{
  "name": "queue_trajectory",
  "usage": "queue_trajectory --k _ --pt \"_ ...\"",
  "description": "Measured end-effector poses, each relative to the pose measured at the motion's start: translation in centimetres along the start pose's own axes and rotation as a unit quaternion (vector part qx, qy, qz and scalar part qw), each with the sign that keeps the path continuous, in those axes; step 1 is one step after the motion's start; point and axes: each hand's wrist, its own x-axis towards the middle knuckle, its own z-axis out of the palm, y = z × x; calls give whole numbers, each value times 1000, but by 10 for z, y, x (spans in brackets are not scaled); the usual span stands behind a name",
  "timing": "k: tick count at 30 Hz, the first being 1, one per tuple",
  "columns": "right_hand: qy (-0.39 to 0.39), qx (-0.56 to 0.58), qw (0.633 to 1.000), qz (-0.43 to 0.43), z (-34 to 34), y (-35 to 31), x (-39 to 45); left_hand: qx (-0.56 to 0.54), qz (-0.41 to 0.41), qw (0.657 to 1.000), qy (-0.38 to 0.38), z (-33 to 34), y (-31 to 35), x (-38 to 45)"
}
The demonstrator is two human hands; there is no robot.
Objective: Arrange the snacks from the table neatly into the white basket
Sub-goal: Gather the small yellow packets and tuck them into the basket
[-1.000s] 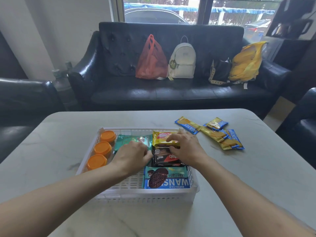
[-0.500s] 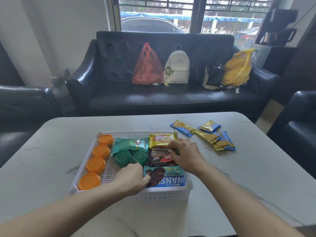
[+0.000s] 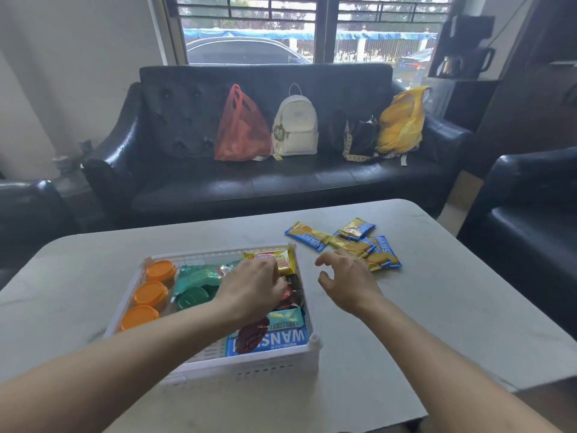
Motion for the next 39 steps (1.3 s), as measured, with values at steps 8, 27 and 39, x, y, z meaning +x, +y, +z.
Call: queue_trajectory --k 8,27,39 --pt "9 -12 996 87 -14 80 -6 23 86 996 -21 28 69 54" --pt "20 -74 981 180 26 163 79 58 -13 982 -177 137 94 220" --pt "41 -56 966 248 53 164 124 47 -29 978 -199 169 91 245"
